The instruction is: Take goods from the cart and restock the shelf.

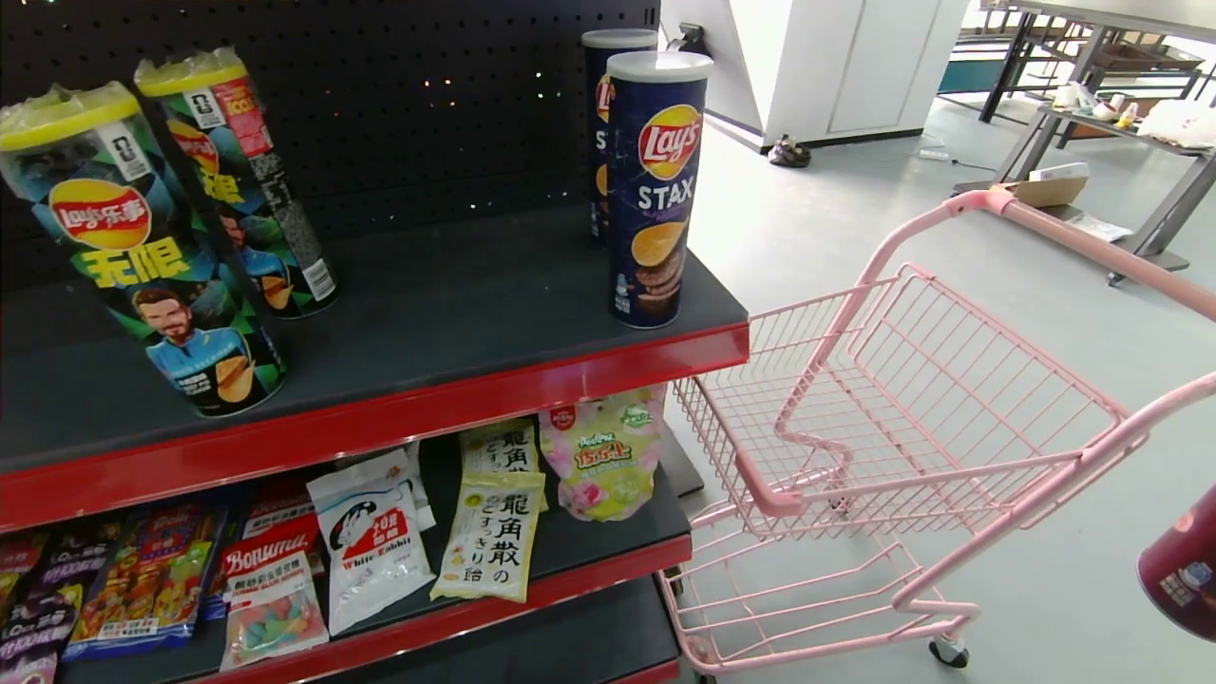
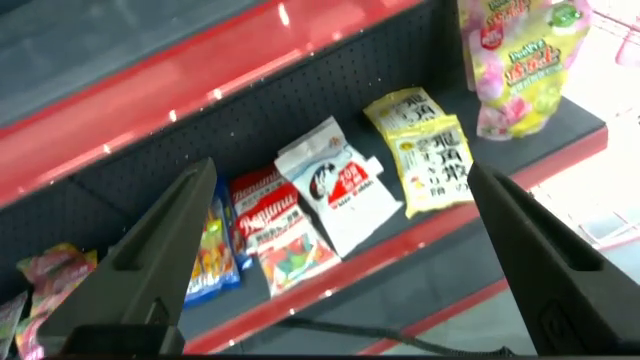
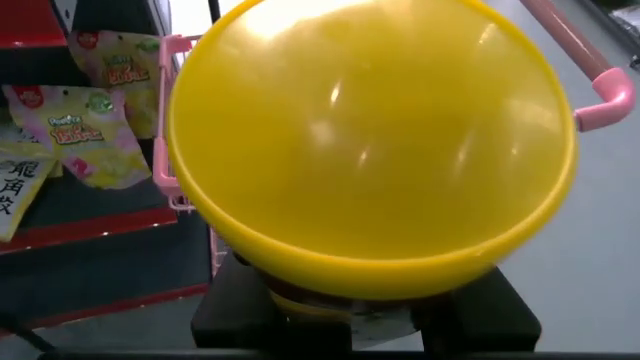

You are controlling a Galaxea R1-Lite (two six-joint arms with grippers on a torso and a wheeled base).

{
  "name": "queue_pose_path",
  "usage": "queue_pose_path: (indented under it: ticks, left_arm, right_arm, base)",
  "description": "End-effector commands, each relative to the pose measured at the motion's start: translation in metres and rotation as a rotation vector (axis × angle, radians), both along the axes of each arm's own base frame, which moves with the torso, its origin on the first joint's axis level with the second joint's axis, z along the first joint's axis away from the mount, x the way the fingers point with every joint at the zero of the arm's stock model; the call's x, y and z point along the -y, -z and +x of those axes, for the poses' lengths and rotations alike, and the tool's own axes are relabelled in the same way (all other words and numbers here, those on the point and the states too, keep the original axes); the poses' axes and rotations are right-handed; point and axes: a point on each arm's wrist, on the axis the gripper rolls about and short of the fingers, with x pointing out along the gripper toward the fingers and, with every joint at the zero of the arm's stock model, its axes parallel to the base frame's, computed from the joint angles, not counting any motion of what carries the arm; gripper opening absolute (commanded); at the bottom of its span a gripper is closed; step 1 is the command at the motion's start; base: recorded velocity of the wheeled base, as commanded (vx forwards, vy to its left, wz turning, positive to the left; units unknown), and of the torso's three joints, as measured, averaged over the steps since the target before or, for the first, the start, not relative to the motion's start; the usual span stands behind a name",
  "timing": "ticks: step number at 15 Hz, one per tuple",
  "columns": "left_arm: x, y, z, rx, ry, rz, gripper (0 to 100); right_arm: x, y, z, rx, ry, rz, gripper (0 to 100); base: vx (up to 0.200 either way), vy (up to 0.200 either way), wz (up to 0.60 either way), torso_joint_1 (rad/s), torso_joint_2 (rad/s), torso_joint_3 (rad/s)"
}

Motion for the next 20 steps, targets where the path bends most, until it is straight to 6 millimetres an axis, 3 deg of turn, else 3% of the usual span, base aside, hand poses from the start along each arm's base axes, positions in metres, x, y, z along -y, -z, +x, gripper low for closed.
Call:
queue_pose_path:
  ticks: [1,10,13,20]
  left_arm:
    - [0.000,0.000,0.000,0.002,0.002,0.000,100]
    - [0.000,-0.005,-0.002,0.026,0.004,0.021,100]
    - [0.000,-0.005,-0.002,0.031,0.003,0.021,100]
    - [0.000,-0.005,-0.002,0.025,0.004,0.021,100]
  right_arm:
    - [0.000,0.001,-0.002,0.003,0.004,-0.002,0]
    - [0.000,0.005,-0.005,0.004,0.007,-0.002,0]
    - [0.000,0.010,-0.009,0.006,0.006,-0.002,0]
    - [0.000,0.016,-0.017,0.018,0.004,-0.004,0]
  base:
    - [0.000,0.000,0.00,0.000,0.00,0.000]
    - [0.000,0.000,0.53,0.005,0.00,0.004]
    - [0.000,0.000,0.00,0.000,0.00,0.000]
    - [0.000,0.200,0.00,0.005,0.00,0.002]
